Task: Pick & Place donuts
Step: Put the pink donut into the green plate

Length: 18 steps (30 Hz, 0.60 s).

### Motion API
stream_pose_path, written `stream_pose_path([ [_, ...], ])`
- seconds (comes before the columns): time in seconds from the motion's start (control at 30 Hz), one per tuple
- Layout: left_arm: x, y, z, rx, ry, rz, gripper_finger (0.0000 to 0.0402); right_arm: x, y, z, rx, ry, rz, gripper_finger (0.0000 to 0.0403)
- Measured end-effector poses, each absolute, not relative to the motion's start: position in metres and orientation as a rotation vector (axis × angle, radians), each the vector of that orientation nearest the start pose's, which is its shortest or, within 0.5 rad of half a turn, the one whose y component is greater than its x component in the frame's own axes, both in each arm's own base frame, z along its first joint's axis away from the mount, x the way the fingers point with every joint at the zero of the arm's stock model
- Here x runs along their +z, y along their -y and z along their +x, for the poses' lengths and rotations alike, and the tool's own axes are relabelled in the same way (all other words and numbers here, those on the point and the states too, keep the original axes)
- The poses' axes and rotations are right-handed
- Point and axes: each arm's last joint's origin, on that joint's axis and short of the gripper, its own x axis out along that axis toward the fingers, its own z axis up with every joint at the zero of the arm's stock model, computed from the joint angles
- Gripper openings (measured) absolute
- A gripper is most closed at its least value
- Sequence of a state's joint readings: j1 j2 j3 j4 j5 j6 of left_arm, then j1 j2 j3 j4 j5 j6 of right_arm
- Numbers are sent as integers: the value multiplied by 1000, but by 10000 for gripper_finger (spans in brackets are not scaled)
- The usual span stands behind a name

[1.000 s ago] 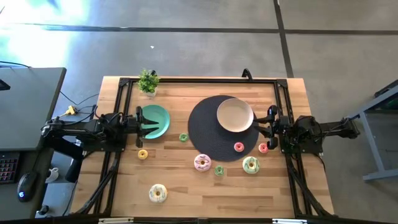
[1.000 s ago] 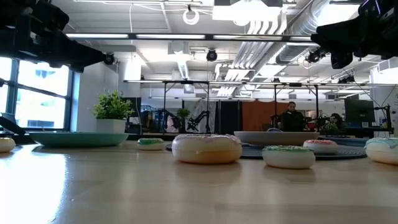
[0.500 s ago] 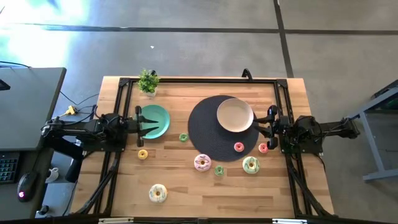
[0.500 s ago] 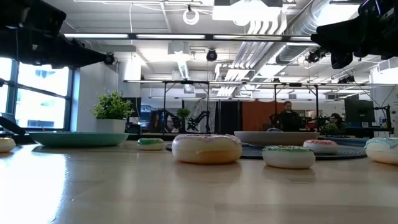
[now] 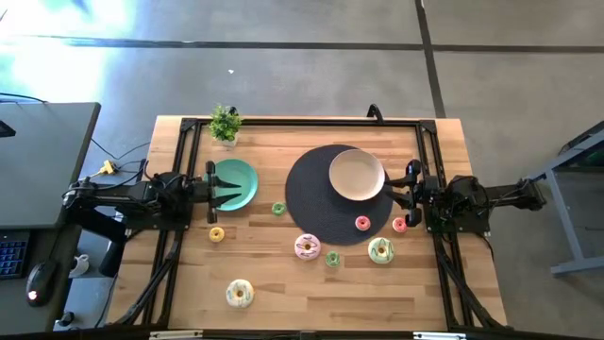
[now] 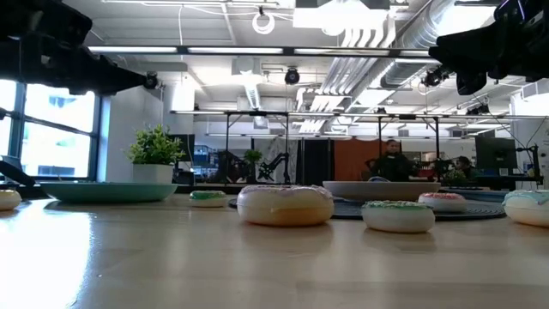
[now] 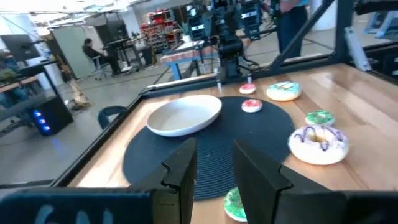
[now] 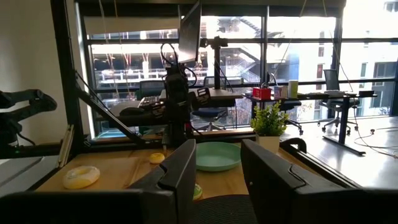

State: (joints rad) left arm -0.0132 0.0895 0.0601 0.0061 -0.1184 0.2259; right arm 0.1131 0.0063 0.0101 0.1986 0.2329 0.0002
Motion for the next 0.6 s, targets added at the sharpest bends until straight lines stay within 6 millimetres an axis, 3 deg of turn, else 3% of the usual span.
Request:
stream_pose_path([
  [0.27, 187, -4, 99, 156, 49, -123, 101, 190, -4, 94, -120, 244, 23, 124],
  [0.4, 213, -4, 95, 169, 97, -195, 101, 191, -6, 94, -44, 257, 112, 124],
  [0.6, 261, -4, 95, 157, 30, -173, 101, 192, -8, 94, 37, 270, 178, 124],
])
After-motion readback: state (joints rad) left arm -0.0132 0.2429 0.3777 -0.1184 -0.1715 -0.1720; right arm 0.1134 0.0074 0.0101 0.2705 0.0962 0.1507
